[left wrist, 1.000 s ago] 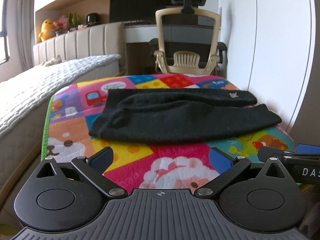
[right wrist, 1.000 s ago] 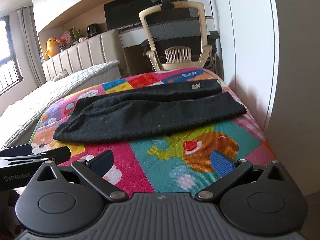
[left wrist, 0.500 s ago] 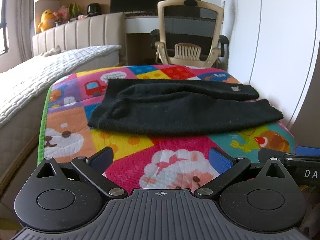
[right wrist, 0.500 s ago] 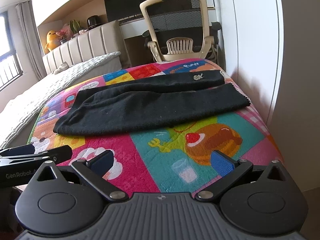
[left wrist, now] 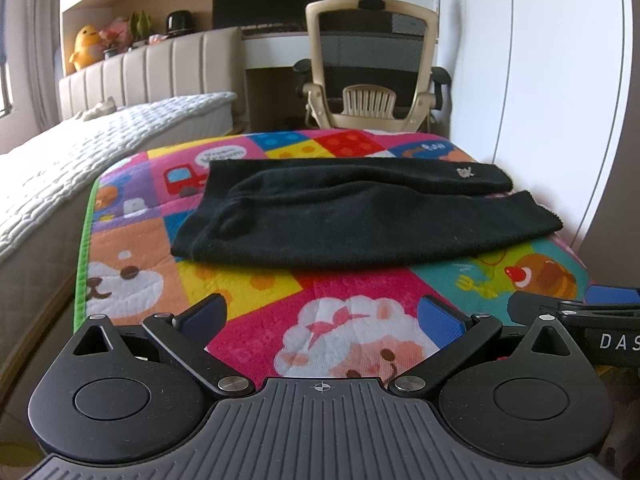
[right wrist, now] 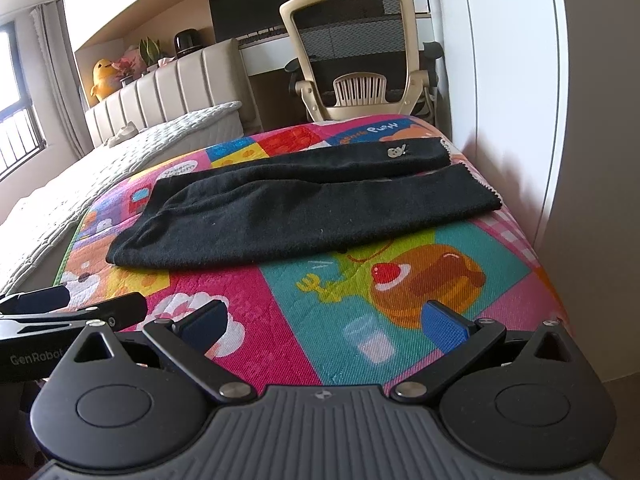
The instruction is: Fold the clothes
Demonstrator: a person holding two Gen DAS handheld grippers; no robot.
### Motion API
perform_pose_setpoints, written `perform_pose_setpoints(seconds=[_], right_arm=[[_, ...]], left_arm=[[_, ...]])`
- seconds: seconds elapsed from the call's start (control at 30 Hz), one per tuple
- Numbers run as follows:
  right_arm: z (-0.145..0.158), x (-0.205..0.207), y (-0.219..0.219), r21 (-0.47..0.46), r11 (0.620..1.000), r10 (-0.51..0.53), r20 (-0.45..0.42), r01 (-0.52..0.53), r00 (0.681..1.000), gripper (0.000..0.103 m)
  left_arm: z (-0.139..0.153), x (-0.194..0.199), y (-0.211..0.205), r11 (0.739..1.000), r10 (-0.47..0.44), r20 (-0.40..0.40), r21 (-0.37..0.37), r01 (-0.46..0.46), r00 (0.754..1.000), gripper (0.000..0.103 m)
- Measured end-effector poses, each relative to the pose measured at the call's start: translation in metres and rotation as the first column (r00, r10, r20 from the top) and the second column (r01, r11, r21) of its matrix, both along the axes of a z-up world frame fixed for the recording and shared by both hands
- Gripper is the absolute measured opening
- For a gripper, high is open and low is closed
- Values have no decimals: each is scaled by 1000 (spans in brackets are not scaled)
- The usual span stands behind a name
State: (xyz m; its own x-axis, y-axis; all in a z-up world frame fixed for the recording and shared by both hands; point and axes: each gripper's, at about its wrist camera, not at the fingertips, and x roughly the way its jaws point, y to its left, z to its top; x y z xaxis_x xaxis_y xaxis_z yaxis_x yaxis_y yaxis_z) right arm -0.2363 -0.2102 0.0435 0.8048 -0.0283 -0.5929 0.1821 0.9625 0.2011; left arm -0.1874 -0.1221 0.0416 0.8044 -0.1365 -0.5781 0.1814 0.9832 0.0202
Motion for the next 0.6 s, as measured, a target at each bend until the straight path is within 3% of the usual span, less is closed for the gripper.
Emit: perform_pose_setpoints(seconds=[0.6], right_arm=[[-3, 3, -3, 10, 1000, 6, -14, -5, 1000, 103]], left_arm=[[-2, 3, 0, 1000, 2, -14, -6, -2, 1000, 103]])
